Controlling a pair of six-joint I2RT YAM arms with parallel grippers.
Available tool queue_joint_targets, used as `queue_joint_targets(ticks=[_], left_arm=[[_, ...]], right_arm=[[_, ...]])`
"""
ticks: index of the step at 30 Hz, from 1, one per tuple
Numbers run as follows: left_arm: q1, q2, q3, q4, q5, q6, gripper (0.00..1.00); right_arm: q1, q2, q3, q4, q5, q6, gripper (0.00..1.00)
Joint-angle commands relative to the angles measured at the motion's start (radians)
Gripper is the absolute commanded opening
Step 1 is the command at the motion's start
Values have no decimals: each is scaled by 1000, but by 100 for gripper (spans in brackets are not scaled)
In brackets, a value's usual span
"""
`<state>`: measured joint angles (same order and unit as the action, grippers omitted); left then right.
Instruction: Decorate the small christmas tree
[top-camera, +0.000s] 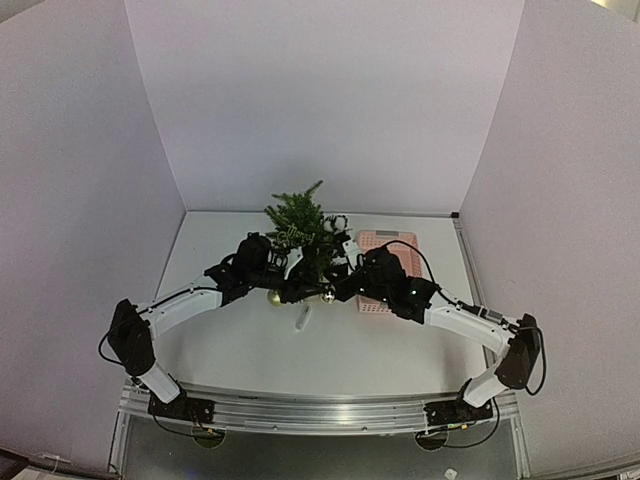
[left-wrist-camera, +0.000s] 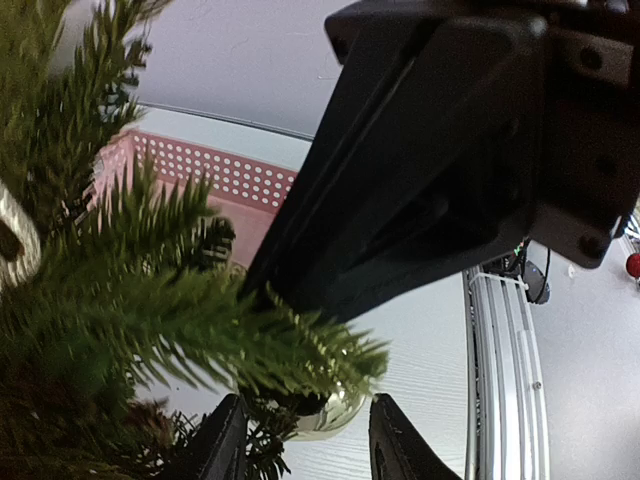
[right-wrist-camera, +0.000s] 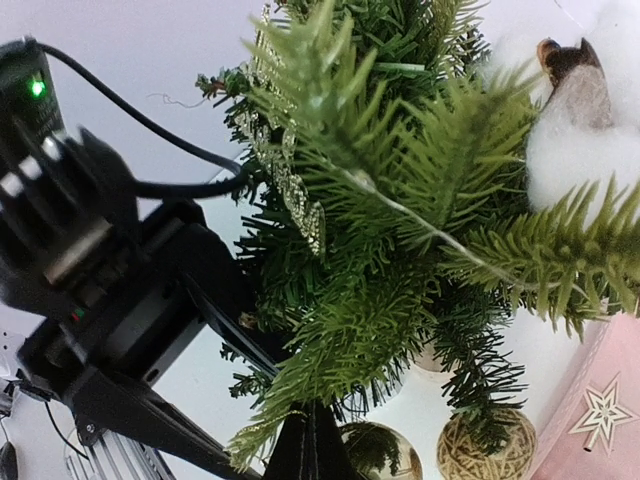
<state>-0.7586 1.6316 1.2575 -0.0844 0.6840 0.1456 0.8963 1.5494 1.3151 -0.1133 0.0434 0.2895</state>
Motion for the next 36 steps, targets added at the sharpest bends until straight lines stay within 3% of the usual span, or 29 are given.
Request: queue_joint_targets(ticks=[1,20,22,27,36], left_arm=[[-1,-70,-78,262,-28,-115,42],[-1,-55,-99,362,-65,-203,34],[-1,-56,-101,361,-64,-205,29],[-1,-76,-102,331,-73,-198,1],[0,-109,-110,265,-90,-163,0]], right_arm=[[-4,-34,-1,45,-17,6,0],[-3,-25,15,50,-24,6,0],[-4,-23,15,49,-25,7,0],[-3,-32,6,49,-14,3,0],[-3,-16,2,49,-15,3,0]])
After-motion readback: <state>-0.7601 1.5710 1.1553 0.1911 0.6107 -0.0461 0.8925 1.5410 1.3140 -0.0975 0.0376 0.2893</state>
